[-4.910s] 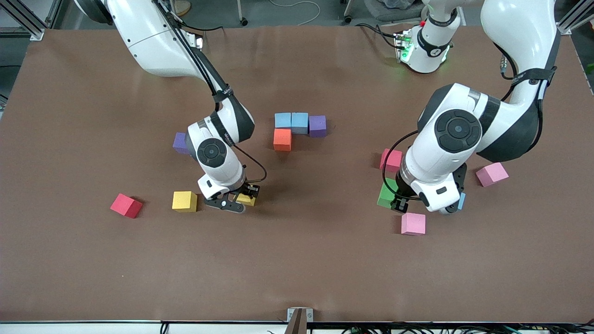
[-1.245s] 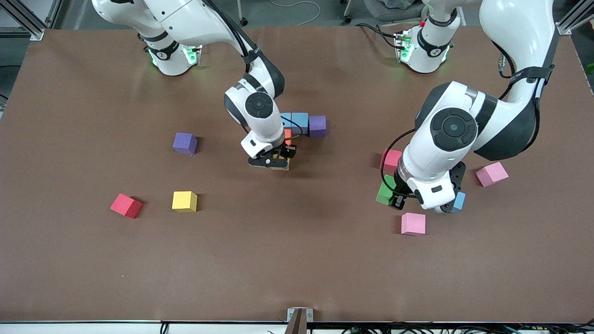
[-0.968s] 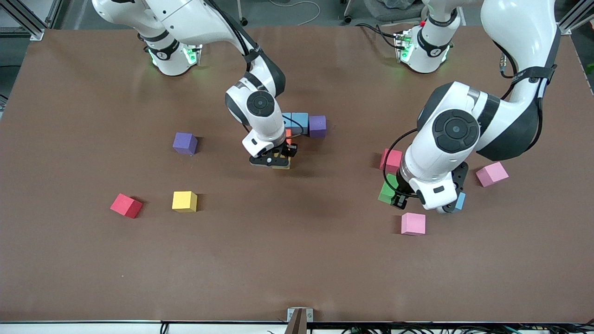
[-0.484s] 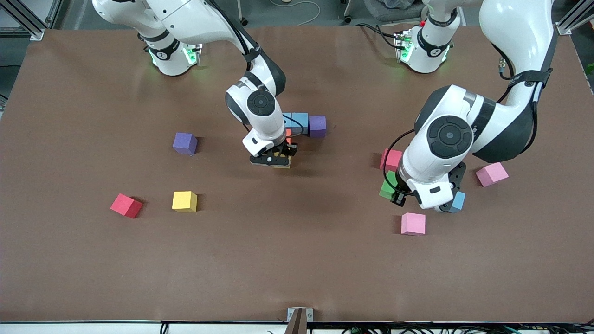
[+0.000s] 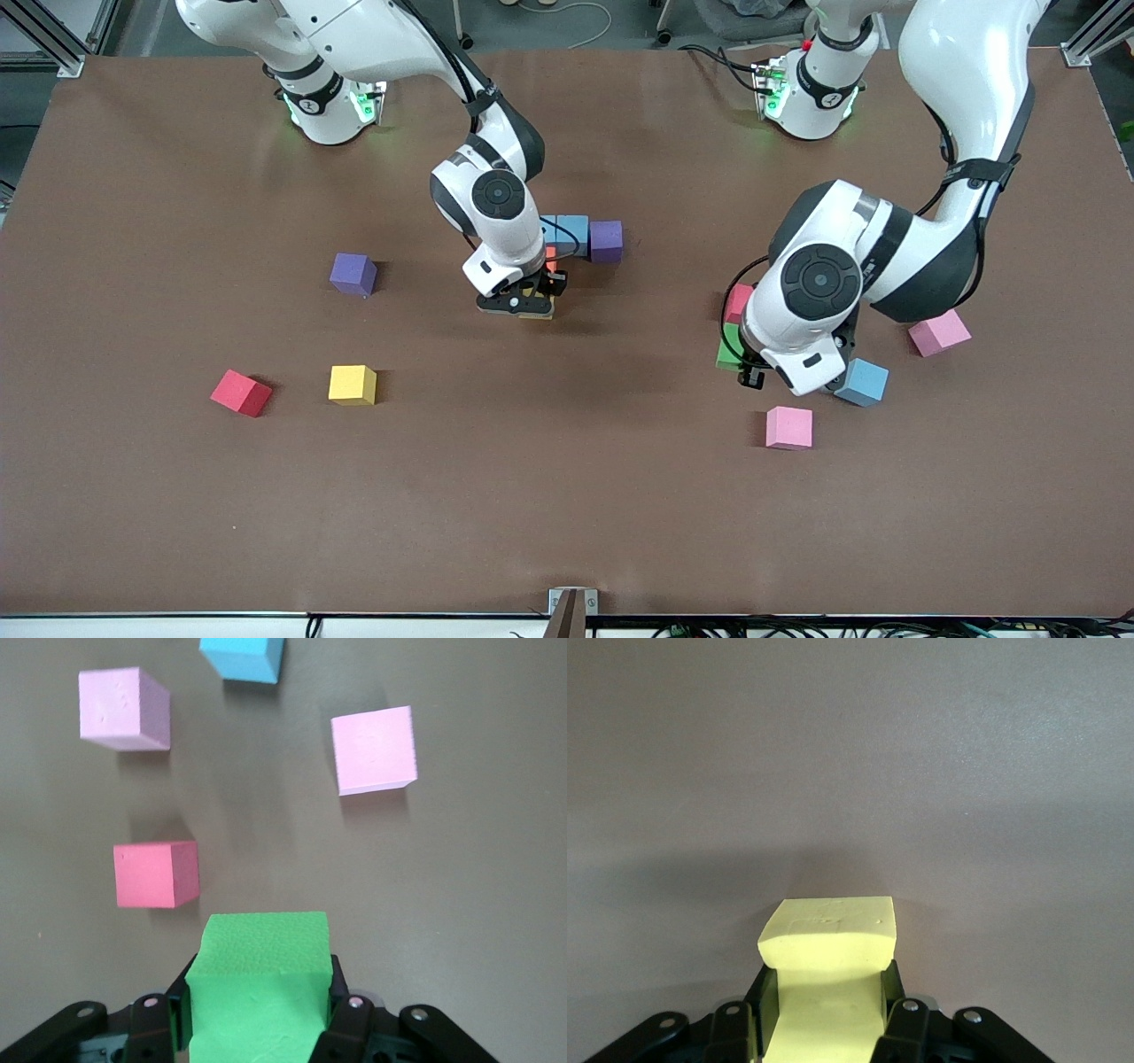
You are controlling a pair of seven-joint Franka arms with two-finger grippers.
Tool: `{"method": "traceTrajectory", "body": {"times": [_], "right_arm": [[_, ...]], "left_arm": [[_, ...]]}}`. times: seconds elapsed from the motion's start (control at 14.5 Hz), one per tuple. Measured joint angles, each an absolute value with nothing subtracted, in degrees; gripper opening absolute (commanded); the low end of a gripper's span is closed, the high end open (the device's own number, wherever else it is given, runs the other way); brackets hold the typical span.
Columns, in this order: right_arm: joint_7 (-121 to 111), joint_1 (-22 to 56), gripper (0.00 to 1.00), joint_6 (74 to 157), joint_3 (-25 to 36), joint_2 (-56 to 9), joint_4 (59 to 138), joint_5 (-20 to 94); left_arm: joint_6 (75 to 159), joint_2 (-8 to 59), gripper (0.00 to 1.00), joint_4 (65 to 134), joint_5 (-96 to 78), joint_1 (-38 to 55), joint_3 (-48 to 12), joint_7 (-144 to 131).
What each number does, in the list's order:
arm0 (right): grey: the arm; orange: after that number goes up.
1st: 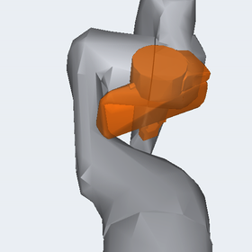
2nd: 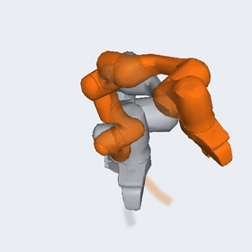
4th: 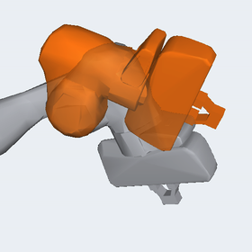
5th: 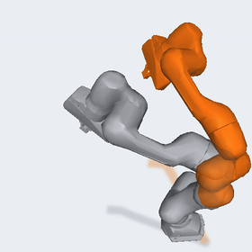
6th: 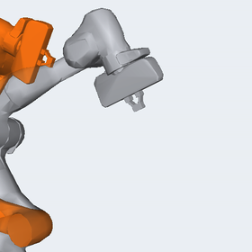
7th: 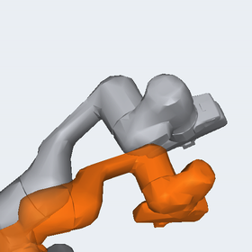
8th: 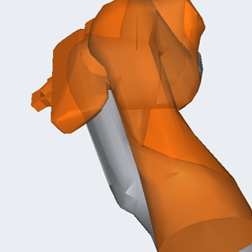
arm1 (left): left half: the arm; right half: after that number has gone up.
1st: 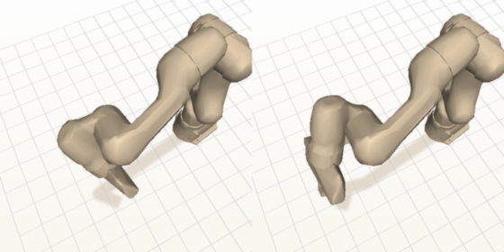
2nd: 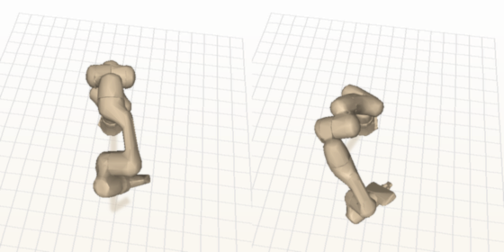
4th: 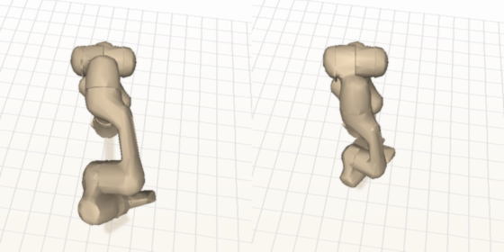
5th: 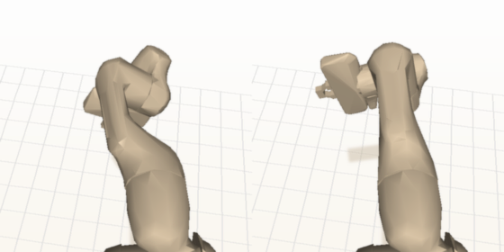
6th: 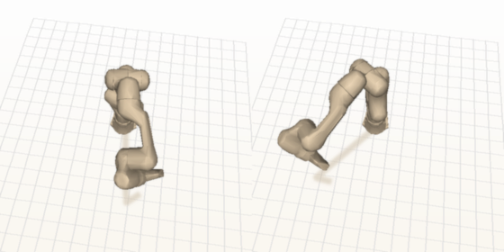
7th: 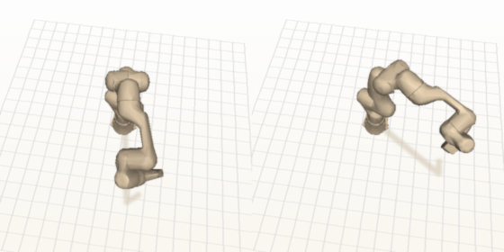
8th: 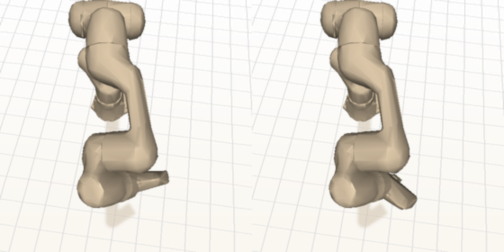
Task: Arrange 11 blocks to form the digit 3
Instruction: 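Carry the green block to the center beside the yellow block with the left gripper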
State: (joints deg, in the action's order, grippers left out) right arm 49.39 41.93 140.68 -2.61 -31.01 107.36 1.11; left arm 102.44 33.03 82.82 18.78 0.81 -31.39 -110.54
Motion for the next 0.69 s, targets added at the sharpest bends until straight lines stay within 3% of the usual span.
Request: {"method": "traceTrajectory", "body": {"times": [0.35,0.69], "right_arm": [[49.49,42.03,0.00,140.80,-2.62,-30.84,107.64,1.11],[50.14,42.08,0.00,140.94,-2.63,-30.84,107.66,1.11]], "left_arm": [[104.20,35.62,0.20,84.35,18.68,3.92,-31.77,-122.91],[113.64,35.87,0.20,90.76,18.57,5.96,-32.67,-133.18]]}}
